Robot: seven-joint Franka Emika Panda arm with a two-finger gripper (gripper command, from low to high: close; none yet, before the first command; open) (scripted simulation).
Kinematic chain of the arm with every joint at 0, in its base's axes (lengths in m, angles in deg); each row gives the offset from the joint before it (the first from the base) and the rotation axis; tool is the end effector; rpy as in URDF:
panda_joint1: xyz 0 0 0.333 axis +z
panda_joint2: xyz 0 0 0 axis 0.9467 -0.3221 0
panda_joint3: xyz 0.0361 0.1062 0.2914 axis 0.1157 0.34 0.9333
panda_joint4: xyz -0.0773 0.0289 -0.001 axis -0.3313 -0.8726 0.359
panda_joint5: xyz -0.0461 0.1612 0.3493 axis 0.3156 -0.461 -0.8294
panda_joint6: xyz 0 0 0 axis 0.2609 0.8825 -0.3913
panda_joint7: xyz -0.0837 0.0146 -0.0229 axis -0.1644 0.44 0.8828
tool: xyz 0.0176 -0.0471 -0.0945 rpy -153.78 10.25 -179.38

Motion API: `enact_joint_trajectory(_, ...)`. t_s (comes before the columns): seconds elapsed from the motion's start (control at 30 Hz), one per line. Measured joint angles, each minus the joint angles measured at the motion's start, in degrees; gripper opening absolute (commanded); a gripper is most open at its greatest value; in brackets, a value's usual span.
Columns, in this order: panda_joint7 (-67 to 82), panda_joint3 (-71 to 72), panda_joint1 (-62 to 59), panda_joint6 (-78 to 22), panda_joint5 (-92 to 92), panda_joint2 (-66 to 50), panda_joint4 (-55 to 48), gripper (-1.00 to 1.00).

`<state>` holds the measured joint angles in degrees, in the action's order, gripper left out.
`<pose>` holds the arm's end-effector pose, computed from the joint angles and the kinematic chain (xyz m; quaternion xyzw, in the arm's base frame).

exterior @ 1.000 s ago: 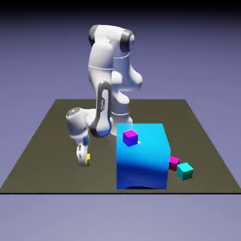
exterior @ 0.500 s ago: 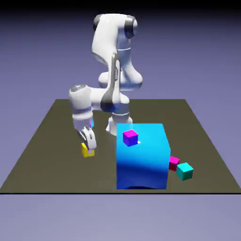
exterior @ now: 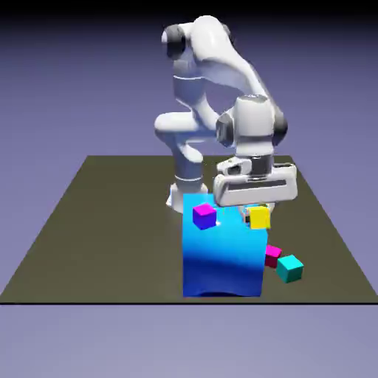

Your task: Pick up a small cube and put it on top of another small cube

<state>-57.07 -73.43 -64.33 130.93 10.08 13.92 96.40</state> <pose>0.5295 0.2072 0.3640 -0.9799 0.1767 -0.0857 0.0344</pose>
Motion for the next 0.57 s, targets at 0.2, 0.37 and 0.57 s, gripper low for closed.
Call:
enact_joint_trajectory(0.2,14.97,3.46,9.04,-4.76,5.52,-6.67,-1.99,-1.00)
enact_joint_trajectory(0.37,19.81,-0.56,15.26,-4.20,6.41,-13.00,0.82,-1.00)
enact_joint_trajectory(0.57,18.51,-1.73,15.93,-0.25,8.27,-16.62,1.25,1.00)
